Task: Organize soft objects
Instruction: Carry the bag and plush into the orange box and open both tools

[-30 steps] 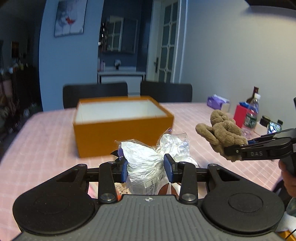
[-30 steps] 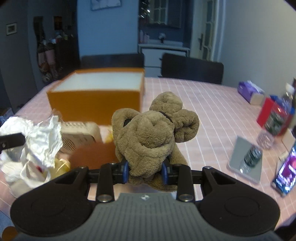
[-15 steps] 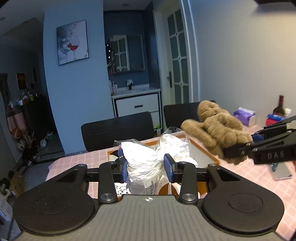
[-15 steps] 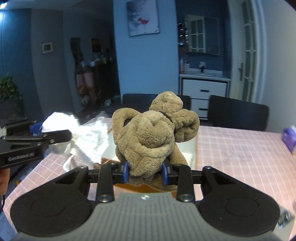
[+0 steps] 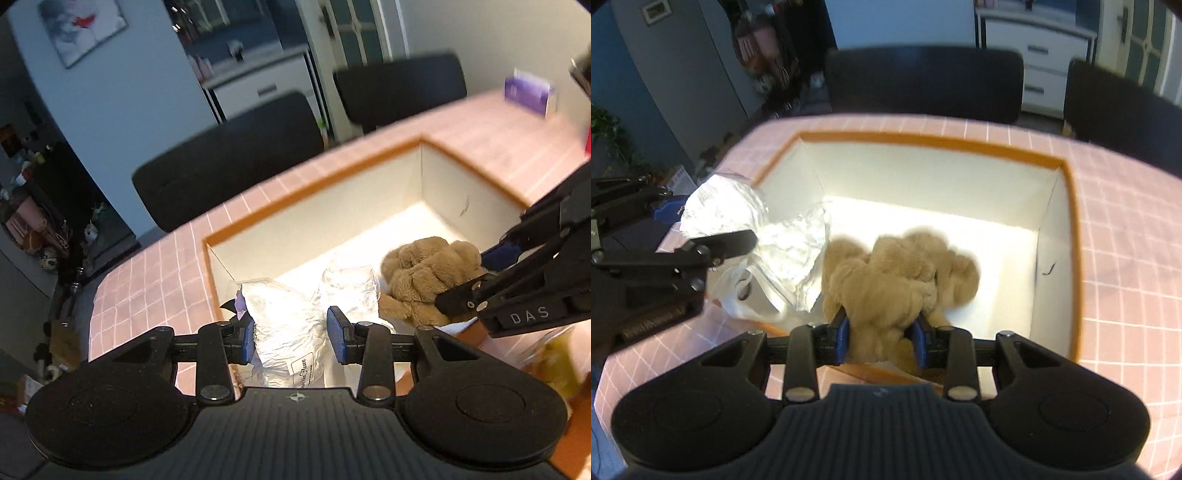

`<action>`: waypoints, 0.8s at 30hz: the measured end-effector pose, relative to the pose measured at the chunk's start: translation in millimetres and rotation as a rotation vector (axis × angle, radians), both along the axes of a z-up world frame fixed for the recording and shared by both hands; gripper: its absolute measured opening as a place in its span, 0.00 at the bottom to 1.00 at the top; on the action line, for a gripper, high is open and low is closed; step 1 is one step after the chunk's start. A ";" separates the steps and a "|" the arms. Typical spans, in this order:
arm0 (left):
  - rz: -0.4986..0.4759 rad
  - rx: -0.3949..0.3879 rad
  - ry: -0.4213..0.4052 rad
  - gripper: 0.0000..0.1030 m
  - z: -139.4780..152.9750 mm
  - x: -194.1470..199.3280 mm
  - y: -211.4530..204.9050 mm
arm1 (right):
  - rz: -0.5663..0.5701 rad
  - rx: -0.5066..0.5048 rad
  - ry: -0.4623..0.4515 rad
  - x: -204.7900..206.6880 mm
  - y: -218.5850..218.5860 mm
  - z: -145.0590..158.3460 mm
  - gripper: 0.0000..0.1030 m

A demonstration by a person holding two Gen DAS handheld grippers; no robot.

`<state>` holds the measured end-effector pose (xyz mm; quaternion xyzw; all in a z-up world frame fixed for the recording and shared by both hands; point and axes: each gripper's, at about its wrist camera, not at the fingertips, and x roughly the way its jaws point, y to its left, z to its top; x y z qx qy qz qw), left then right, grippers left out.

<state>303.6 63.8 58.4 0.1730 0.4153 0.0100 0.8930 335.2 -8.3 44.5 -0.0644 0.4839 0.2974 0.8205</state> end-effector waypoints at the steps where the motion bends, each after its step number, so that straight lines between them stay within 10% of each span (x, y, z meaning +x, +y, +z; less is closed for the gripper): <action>1: -0.005 0.020 0.028 0.43 -6.0 4.8 0.6 | 0.011 -0.013 0.015 3.4 4.8 -4.1 0.32; 11: -0.036 0.139 0.164 0.46 -33.9 19.0 -12.7 | 0.086 -0.089 0.088 18.8 26.5 -21.6 0.40; 24: -0.024 0.102 0.054 0.67 1.9 0.5 -1.2 | 0.019 -0.051 0.069 12.4 17.2 -0.1 0.56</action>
